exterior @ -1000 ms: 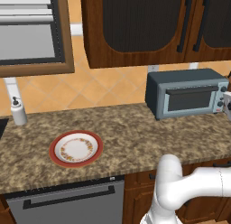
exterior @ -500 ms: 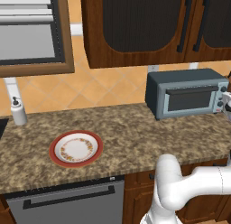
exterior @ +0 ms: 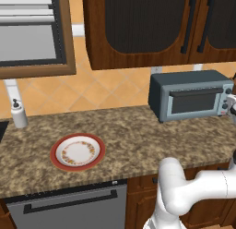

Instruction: Pick up the kebab skewer and baguette bread, and place them inside the toaster oven. Close the toaster oven door and start by setting the timer.

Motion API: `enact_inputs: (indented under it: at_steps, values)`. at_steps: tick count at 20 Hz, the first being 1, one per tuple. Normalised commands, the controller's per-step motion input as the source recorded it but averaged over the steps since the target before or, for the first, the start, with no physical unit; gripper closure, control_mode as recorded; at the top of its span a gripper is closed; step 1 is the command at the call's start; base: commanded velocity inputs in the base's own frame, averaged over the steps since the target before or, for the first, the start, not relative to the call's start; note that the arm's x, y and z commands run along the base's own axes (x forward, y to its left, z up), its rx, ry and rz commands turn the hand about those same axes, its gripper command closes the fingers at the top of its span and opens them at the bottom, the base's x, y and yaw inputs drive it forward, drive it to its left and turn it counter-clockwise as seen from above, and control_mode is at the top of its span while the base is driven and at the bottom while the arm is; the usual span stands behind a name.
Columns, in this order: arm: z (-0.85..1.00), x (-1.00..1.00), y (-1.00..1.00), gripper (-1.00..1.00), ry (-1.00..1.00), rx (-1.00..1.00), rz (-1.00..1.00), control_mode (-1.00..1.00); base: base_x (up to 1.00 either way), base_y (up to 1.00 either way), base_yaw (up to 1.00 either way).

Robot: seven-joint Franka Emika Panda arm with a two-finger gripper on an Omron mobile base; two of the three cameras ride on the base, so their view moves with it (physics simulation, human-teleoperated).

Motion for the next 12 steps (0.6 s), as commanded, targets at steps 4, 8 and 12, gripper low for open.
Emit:
enact_inputs:
  at_steps: [4, 8, 12]
  values:
    - [0.0, 0.0, -0.14, -1.0, 0.0, 0.0, 0.0, -1.0, 0.0, 0.0, 0.0]
    - [0.0, 0.01, -0.02, -1.0, -0.01, 0.0, -0.03, -1.0, 0.0, 0.0, 0.0]
    - [0.0, 0.09, 0.0, -1.0, -0.02, 0.0, -0.04, -1.0, 0.0, 0.0, 0.0]
